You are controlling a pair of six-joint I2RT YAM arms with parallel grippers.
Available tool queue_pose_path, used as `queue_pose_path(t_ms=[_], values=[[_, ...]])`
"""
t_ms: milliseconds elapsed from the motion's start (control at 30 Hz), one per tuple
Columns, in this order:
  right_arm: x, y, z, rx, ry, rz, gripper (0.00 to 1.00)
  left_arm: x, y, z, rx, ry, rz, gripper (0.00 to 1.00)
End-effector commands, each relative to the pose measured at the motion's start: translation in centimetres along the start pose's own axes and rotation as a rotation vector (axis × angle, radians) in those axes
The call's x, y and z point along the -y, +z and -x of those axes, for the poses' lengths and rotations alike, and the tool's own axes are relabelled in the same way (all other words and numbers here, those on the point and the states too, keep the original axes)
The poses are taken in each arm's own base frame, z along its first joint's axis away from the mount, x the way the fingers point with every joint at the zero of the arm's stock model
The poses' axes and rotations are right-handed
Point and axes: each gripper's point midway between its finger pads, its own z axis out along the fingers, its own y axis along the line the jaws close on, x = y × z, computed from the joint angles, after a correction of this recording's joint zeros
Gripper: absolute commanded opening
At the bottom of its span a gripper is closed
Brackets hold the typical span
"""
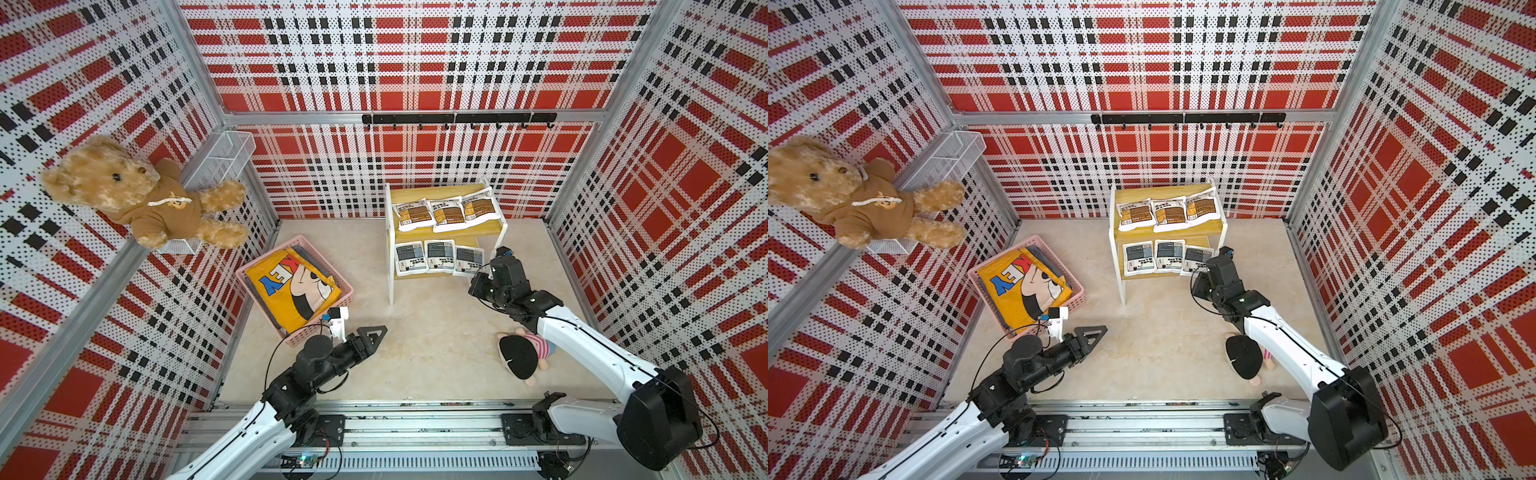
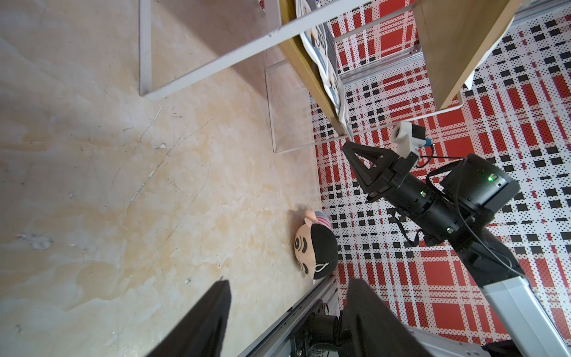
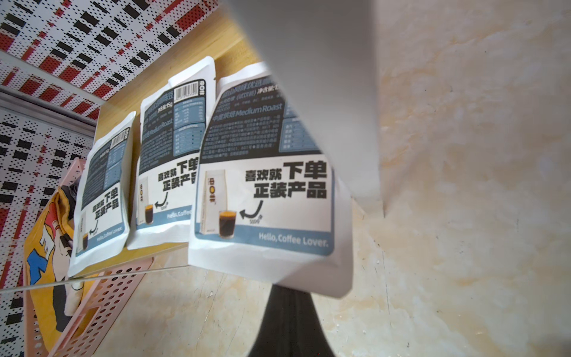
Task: Place the bagged coffee beans on the shelf by color
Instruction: Move the bagged coffee beans to the shelf.
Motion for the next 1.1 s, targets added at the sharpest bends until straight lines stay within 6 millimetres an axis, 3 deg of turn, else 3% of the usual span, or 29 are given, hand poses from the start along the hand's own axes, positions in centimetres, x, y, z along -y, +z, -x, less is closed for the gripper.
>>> queue_pose_path(t_ms=[0,167,333,667,1067], values=[[-0.2,-1.3,1.3,0.073,0.036,0.016,0.0,-0.3,-0.2,0.2,0.016,-0.002,0.003,0.67],[-0.9,-3.1,-1.1,0.052,0.041,0.076,0.0,-0.2,-0.3,0.3,0.022,0.0,-0.006,0.67],[-0.7,-3.0,-2.9,0.022,0.061,0.096,0.0,-0.3,-0.3,0.3,0.026,0.005,-0.009,0.67],[-2.0,-1.6,-0.6,0.052,0.024,0.058,0.0,-0.6,-0.3,0.2,0.018,0.014,0.002,0.66],[-1.0,0.0,2.7,0.132,0.012,-0.021,0.0,-1.0,-0.6,0.3,0.016,0.014,0.018,0.66]])
